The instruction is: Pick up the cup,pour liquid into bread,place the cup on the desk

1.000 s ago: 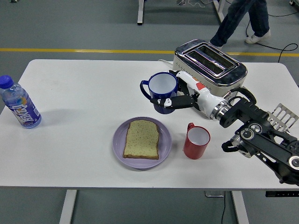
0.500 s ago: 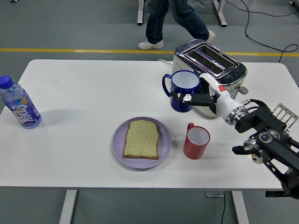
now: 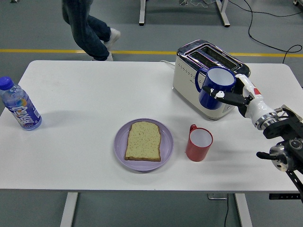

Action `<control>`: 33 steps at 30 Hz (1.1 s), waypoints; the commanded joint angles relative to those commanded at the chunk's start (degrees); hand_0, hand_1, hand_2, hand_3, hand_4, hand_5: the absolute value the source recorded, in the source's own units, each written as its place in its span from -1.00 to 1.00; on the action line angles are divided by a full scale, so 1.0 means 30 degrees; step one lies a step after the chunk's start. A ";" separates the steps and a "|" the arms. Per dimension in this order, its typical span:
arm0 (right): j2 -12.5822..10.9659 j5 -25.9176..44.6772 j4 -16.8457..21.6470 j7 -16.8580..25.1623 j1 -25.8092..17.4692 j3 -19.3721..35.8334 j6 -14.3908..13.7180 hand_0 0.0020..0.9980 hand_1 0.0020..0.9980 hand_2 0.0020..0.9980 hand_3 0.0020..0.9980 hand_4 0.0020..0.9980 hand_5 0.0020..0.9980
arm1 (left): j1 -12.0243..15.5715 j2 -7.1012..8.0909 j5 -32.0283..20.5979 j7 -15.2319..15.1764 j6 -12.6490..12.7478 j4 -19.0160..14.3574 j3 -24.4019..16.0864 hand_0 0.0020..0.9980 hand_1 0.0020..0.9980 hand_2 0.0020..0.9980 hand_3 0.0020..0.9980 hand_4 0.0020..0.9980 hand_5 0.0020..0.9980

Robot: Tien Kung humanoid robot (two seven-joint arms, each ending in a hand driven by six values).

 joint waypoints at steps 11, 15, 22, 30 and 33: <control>-0.0223 -0.0327 -0.1381 0.1596 -0.1699 0.1881 0.0454 -0.10 -0.20 0.05 0.05 0.24 -1.00 | 0.0025 -0.0057 0.0152 0.0026 -0.0013 0.0018 -0.0113 0.38 0.51 0.55 0.22 -0.21 1.00; -0.0164 -0.0853 -0.1984 0.2334 -0.2220 0.2541 0.0750 -0.09 -0.20 0.06 0.06 0.24 -1.00 | 0.0047 -0.0104 0.0276 0.0065 -0.0009 0.0022 -0.0218 0.38 0.51 0.55 0.22 -0.21 1.00; 0.0076 -0.2584 -0.3101 0.4101 -0.2726 0.2998 0.0972 -0.09 -0.20 0.06 0.06 0.24 -1.00 | 0.0037 -0.0146 0.0578 0.0171 0.0049 0.0022 -0.0394 0.38 0.51 0.55 0.22 -0.21 1.00; 0.0528 -0.3492 -0.4545 0.5284 -0.3003 0.3018 0.1273 -0.09 -0.20 0.06 0.06 0.24 -1.00 | -0.0010 -0.0188 0.0755 0.0235 0.0069 0.0015 -0.0469 0.38 0.51 0.55 0.22 -0.21 1.00; 0.0791 -0.3759 -0.5160 0.5487 -0.3031 0.3125 0.1332 -0.08 -0.19 0.06 0.06 0.23 -1.00 | 0.0010 -0.0214 0.0895 0.0277 0.0078 0.0013 -0.0550 0.38 0.51 0.55 0.22 -0.21 1.00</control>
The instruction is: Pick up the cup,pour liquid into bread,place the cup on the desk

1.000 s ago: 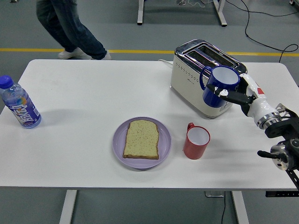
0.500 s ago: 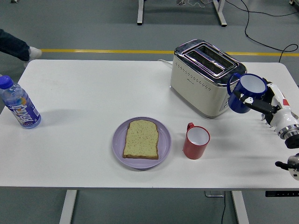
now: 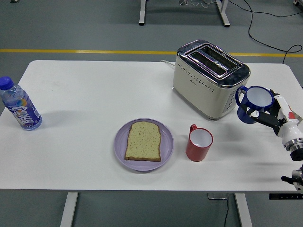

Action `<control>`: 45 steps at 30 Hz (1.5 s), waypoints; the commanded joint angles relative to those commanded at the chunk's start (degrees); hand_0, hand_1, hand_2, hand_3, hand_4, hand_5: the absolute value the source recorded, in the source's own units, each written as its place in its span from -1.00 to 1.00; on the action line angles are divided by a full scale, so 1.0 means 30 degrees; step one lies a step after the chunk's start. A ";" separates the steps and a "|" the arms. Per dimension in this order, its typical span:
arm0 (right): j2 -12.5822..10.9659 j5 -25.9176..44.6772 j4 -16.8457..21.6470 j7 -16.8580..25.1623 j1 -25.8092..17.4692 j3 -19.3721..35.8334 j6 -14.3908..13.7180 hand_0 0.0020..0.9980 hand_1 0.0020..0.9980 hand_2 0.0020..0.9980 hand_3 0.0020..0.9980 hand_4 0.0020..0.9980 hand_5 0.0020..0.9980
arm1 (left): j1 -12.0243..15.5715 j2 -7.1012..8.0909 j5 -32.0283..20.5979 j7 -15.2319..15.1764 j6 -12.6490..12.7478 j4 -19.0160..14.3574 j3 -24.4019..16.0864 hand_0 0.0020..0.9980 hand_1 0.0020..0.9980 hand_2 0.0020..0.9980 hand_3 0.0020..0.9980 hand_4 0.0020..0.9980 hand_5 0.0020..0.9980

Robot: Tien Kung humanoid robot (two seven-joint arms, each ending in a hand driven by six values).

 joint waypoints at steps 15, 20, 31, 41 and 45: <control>0.0496 -0.0289 -0.1842 0.0370 0.0005 -0.0006 -0.0135 -0.07 -0.19 0.06 0.06 0.21 -1.00 | 0.0077 -0.0060 0.0370 0.0119 -0.0029 0.0000 -0.0173 0.38 0.51 0.55 0.22 -0.21 1.00; 0.0693 -0.0561 -0.2720 0.0997 0.0155 -0.0341 -0.0013 -0.08 -0.19 0.06 0.07 0.20 -1.00 | 0.0062 -0.0057 0.0249 0.0092 -0.0054 0.0009 -0.0104 0.38 0.51 0.55 0.22 -0.21 1.00; 0.0884 -0.0280 -0.4234 0.2420 0.0338 -0.1089 -0.0034 -0.06 -0.18 0.06 0.07 0.19 -1.00 | 0.0014 -0.0080 0.0171 0.0091 -0.0060 0.0011 -0.0057 0.38 0.51 0.55 0.22 -0.21 1.00; 0.1032 -0.0052 -0.4698 0.2958 0.0021 -0.1664 -0.0277 -0.05 -0.18 0.06 0.07 0.18 -1.00 | -0.0034 -0.0063 0.0114 0.0080 -0.0089 0.0008 -0.0007 0.38 0.51 0.55 0.22 -0.21 1.00; 0.0996 -0.0003 -0.4730 0.3122 -0.0105 -0.2032 -0.0383 -0.05 -0.18 0.06 0.07 0.18 -1.00 | -0.0052 -0.0059 0.0176 0.0108 -0.0081 0.0002 -0.0027 0.38 0.51 0.55 0.22 -0.21 1.00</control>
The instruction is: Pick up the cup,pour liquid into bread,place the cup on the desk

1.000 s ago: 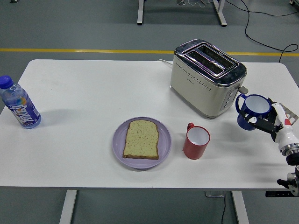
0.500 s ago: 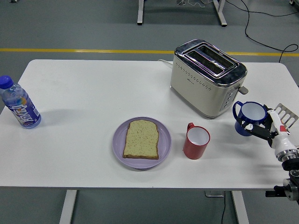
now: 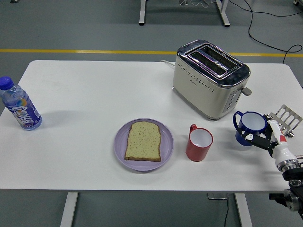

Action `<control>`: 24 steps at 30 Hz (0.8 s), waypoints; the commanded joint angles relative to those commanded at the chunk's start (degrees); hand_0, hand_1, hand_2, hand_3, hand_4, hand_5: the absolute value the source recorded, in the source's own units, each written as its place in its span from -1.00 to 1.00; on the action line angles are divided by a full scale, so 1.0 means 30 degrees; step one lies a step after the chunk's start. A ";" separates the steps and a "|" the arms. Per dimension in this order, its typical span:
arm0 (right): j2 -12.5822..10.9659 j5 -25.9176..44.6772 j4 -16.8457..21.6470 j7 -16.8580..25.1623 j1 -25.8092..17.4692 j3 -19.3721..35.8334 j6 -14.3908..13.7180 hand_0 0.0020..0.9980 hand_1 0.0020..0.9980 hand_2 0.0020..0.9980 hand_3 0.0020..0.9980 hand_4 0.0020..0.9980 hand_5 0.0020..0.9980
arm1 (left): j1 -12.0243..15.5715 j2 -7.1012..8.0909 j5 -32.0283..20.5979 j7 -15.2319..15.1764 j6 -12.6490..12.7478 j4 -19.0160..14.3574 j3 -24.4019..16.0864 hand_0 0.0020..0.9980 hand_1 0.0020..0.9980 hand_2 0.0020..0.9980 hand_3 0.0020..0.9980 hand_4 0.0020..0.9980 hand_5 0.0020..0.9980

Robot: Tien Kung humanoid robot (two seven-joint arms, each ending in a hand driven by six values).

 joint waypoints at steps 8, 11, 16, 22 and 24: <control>0.0000 0.0015 -0.0066 0.0153 -0.0178 -0.0465 -0.0021 -0.03 -0.17 0.06 0.07 0.18 -1.00 | 0.0010 -0.0004 0.0066 0.0012 -0.0014 0.0003 -0.0039 0.38 0.51 0.55 0.22 -0.21 1.00; 0.0018 0.0043 -0.0129 0.0202 -0.0214 -0.0560 -0.0033 -0.03 -0.17 0.06 0.07 0.18 -1.00 | -0.0002 -0.0009 0.0097 0.0016 -0.0017 0.0003 -0.0041 0.38 0.51 0.55 0.22 -0.21 1.00; 0.0058 0.0062 -0.0222 0.0261 -0.0288 -0.0667 -0.0056 -0.02 -0.17 0.07 0.07 0.17 -1.00 | -0.0023 -0.0003 0.0080 0.0020 -0.0015 0.0001 -0.0033 0.38 0.51 0.55 0.22 -0.21 1.00; 0.0121 0.0059 -0.0294 0.0330 -0.0412 -0.0748 -0.0115 -0.01 -0.17 0.07 0.07 0.16 -1.00 | -0.0060 0.0011 0.0097 0.0041 -0.0009 -0.0010 -0.0028 0.38 0.51 0.55 0.22 -0.21 1.00; 0.0128 0.0080 -0.0282 0.0393 -0.0478 -0.0797 -0.0139 -0.01 -0.17 0.07 0.07 0.16 -1.00 | -0.0068 0.0011 0.0080 0.0041 -0.0009 -0.0013 -0.0019 0.38 0.51 0.55 0.22 -0.21 1.00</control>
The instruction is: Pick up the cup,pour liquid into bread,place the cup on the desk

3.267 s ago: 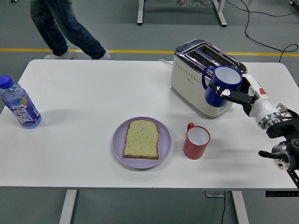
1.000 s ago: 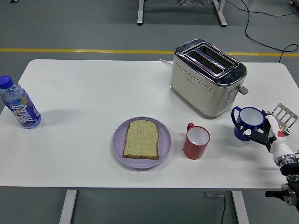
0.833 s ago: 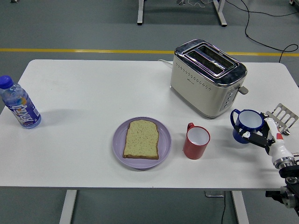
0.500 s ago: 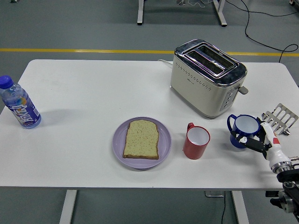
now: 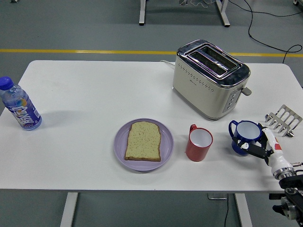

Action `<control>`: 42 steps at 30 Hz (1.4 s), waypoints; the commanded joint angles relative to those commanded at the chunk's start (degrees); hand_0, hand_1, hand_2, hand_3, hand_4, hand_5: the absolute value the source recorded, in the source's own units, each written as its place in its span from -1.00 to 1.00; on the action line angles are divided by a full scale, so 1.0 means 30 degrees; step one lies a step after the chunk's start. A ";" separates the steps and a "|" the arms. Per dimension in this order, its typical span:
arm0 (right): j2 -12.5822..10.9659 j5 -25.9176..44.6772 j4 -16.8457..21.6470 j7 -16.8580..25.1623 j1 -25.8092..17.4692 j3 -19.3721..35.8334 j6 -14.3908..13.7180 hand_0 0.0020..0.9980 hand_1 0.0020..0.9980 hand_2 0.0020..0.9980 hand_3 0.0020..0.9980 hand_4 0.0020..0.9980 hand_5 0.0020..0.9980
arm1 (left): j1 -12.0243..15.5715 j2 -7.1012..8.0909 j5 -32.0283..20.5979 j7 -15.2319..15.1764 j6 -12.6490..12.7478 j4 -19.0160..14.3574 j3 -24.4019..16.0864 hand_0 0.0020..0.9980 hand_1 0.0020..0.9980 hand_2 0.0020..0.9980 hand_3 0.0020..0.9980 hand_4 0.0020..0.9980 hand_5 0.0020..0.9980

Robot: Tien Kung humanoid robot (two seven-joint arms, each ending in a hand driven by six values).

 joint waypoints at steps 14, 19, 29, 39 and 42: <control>0.0083 0.0172 0.0086 0.0230 -0.0483 -0.0194 -0.0142 0.00 -0.17 0.07 0.07 0.14 -1.00 | -0.0002 -0.0005 0.0094 0.0018 0.0006 0.0006 -0.0064 0.38 0.51 0.55 0.22 -0.21 1.00; 0.0107 0.0201 -0.0051 0.0319 -0.0537 -0.0229 -0.0109 0.00 -0.17 0.07 0.07 0.13 -1.00 | -0.0004 -0.0006 0.0199 0.0050 0.0024 0.0002 -0.0118 0.38 0.51 0.55 0.22 -0.21 1.00; 0.0052 -0.0370 -0.0067 0.0474 -0.0698 0.0023 0.0235 -0.05 -0.16 0.08 0.09 0.13 -1.00 | 0.0055 -0.0029 0.0438 0.0117 0.0036 -0.0006 -0.0223 0.38 0.51 0.55 0.22 -0.21 1.00; 0.0044 -0.0949 -0.0089 0.0424 -0.0853 0.0145 0.0208 0.10 -0.07 0.17 0.48 0.56 -0.84 | 0.0105 -0.0024 0.0479 0.0127 0.0012 -0.0014 -0.0218 0.38 0.51 0.55 0.22 -0.21 1.00; 0.0053 -0.1194 -0.0157 0.0325 -0.0819 0.0260 0.0213 0.10 -0.07 0.17 0.48 0.56 -0.84 | 0.0086 -0.0011 0.0344 0.0088 -0.0002 -0.0011 -0.0135 0.38 0.51 0.55 0.22 -0.21 1.00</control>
